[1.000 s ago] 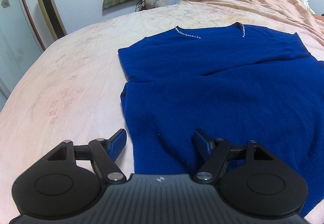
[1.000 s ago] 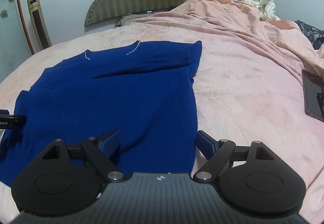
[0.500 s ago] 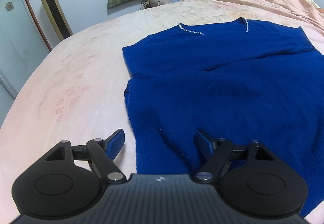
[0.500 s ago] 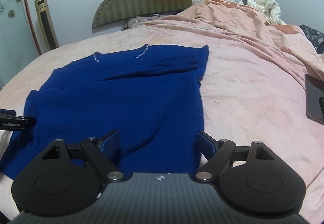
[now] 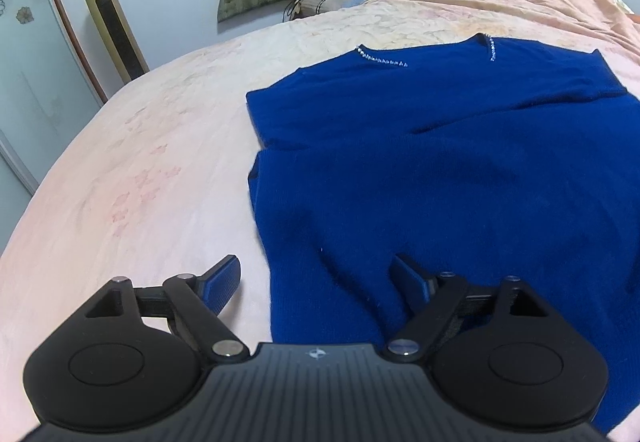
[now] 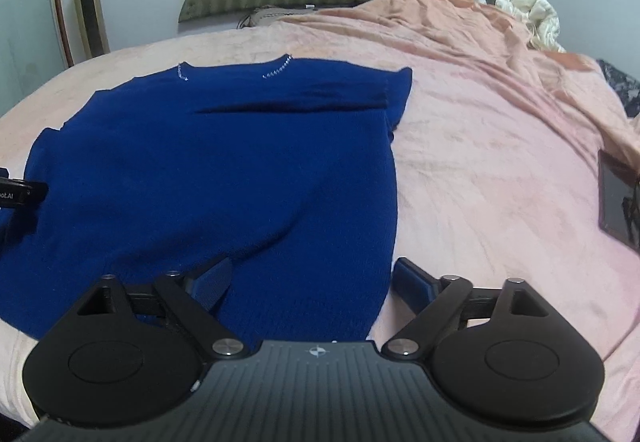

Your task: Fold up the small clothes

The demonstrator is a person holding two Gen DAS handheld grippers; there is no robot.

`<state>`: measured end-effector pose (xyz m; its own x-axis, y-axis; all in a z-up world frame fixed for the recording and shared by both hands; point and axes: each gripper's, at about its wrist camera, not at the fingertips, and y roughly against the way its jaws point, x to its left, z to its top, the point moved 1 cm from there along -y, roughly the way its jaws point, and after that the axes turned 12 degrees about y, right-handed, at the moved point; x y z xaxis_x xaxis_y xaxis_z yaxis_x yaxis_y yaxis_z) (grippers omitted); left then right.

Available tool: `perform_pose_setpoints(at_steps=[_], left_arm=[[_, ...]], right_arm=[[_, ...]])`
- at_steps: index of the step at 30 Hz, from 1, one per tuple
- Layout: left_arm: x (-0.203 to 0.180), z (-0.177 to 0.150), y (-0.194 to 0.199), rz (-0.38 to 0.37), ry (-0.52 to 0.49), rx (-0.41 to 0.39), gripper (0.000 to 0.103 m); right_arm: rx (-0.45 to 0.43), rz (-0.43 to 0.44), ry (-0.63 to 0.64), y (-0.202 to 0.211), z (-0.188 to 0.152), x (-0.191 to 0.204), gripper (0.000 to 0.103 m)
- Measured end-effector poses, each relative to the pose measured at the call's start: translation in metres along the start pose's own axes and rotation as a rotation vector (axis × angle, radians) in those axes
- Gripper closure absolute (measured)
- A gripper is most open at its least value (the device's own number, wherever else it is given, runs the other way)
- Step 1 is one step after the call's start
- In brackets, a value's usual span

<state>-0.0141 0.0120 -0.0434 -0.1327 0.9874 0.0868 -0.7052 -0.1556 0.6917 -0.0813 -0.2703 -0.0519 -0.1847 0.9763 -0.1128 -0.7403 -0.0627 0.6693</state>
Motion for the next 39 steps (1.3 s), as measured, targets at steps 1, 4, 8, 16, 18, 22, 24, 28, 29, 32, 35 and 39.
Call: perform_pose_setpoints(at_steps=[1, 4, 8, 16, 18, 22, 24, 28, 29, 32, 35, 39], left_arm=[[0.000, -0.003, -0.001, -0.004, 0.005, -0.007, 0.020], [0.000, -0.013, 0.001, -0.003, 0.014, -0.069, 0.018], [0.001, -0.019, 0.002, -0.003, 0.034, -0.110, 0.016], [0.010, -0.019, -0.002, -0.034, 0.106, -0.105, 0.012], [0.010, -0.020, -0.002, -0.035, 0.114, -0.104, 0.012], [0.009, -0.021, -0.002, -0.029, 0.114, -0.108, 0.011], [0.008, -0.021, -0.002, -0.025, 0.110, -0.111, 0.011], [0.008, -0.022, -0.001, -0.024, 0.110, -0.111, 0.011], [0.009, -0.022, -0.001, -0.025, 0.112, -0.111, 0.011], [0.010, -0.021, -0.002, -0.030, 0.119, -0.107, 0.011], [0.011, -0.021, -0.002, -0.034, 0.126, -0.106, 0.011], [0.012, -0.021, -0.003, -0.038, 0.132, -0.105, 0.011]], right_arm=[[0.002, 0.000, -0.003, -0.002, -0.002, 0.000, 0.005], [-0.013, -0.016, 0.014, -0.007, -0.007, 0.004, 0.000], [-0.047, -0.025, 0.016, -0.008, -0.012, 0.007, 0.000], [-0.093, -0.034, 0.018, -0.007, -0.017, 0.008, 0.000], [-0.103, -0.037, 0.017, -0.007, -0.019, 0.008, 0.000], [-0.115, -0.040, 0.017, -0.007, -0.020, 0.009, 0.000], [-0.110, -0.041, 0.015, -0.007, -0.019, 0.009, 0.001], [-0.099, -0.040, 0.013, -0.008, -0.017, 0.009, 0.001], [-0.098, -0.040, 0.013, -0.008, -0.017, 0.009, 0.001], [-0.095, -0.042, 0.011, -0.008, -0.017, 0.009, 0.001], [-0.089, -0.042, 0.010, -0.008, -0.016, 0.009, 0.001], [-0.085, -0.044, 0.007, -0.008, -0.015, 0.009, 0.001]])
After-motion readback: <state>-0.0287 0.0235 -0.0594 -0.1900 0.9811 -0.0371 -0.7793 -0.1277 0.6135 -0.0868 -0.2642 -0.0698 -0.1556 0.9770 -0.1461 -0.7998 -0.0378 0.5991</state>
